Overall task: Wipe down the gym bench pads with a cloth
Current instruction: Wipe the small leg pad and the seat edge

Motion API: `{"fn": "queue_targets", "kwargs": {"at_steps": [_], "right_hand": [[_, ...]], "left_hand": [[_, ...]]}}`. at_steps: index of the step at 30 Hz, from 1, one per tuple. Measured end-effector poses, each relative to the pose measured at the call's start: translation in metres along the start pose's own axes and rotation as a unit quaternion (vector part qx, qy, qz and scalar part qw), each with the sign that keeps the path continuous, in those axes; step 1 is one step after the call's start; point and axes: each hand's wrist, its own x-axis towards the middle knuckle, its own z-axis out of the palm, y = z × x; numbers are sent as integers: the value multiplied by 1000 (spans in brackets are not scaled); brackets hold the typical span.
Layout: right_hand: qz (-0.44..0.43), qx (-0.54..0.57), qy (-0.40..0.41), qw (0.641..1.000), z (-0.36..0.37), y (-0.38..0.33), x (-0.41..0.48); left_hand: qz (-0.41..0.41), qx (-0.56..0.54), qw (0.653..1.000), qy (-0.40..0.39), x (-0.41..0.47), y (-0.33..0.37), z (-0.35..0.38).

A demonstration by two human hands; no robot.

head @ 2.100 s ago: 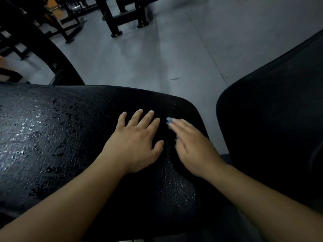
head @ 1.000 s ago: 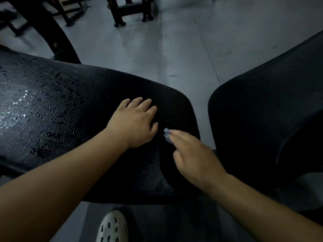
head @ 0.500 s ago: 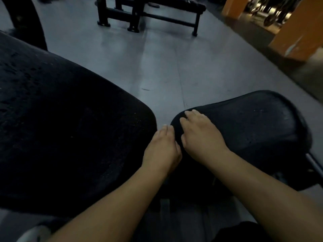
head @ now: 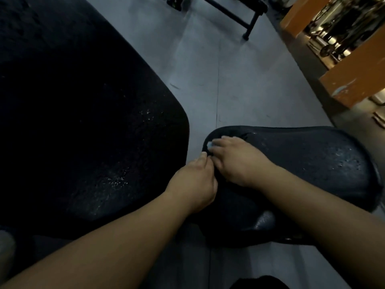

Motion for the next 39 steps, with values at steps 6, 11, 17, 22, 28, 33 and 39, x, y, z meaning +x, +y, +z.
{"fn": "queue_targets", "kwargs": {"at_steps": [6,11,17,22,28,33,39], "right_hand": [[71,128,-16,989,-28,11,-28],[78,200,46,976,-44,24,-44],[101,-55,-44,992,-16,19,-73],[115,-22,151,982,-4,17,-94],[137,-6,237,962,-2,18,-94],[149,-14,227,962,1,18,-96],[146,-23,212,966,0,15,-97]], "left_hand": [[-18,-123,992,22,5,3,-12],[-24,-188,982,15,7,21,-3],[-54,-87,993,56,19,20,14],[-142,-135,974,110,77,40,3],[115,-109,975,155,-45,53,37],[-87,-199,959,179,-12,74,30],[35,-114,977,174,-60,64,49]]}}
